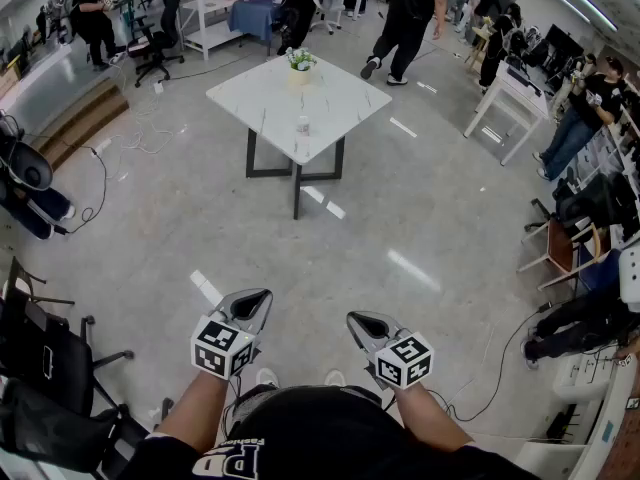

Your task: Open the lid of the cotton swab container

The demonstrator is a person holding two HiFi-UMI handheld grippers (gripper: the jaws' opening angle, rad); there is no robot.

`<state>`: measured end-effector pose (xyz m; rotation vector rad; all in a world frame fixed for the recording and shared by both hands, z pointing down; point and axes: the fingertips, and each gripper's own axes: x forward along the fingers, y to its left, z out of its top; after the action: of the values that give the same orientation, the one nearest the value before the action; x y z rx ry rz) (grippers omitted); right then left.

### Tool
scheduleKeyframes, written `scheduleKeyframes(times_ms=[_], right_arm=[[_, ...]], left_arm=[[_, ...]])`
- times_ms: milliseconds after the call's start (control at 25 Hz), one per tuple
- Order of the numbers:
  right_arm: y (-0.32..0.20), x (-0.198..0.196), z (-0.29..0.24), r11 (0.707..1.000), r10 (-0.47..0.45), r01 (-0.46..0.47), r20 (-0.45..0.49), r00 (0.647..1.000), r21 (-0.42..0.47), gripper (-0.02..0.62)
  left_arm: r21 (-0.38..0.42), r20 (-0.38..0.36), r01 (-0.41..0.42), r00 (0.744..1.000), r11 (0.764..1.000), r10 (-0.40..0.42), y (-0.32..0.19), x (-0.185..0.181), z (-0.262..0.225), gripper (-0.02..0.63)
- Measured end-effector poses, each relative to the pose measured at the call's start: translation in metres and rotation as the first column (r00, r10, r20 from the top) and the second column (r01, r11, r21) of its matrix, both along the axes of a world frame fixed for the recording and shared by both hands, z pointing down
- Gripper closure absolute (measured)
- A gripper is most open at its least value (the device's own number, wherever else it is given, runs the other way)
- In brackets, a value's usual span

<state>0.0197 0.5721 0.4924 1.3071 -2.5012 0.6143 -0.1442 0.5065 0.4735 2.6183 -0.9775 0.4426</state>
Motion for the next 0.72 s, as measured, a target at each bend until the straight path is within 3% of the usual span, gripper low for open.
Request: scheduleKeyframes(times_ms=[440,600,720], right_arm=[[0.008,-0.006,0.006,1.0,-0.012,0.012,0.002,1.0,-0.007,0.597],[0.008,-0.02,0.002,0.999,-0.038,0.038,0.033,0.999,0.004,0.595],[0.009,-0.035,0.007,0.998,-0.064,0.063,-0.007,0.998,-0.004,0.595]], left_arm=[[0.013,0.021,0.002,1.0,1.0,-0.002,0.003,-0.009,0.0,0.548],[-0.024,-0.016,0.002,1.0,1.0,-0.003,0.004,-0.014,0.004,0.548],[-0.049,-0.04,0.004,0.999,0.999,-0.006,0.005,-0.022,0.008,0.548]])
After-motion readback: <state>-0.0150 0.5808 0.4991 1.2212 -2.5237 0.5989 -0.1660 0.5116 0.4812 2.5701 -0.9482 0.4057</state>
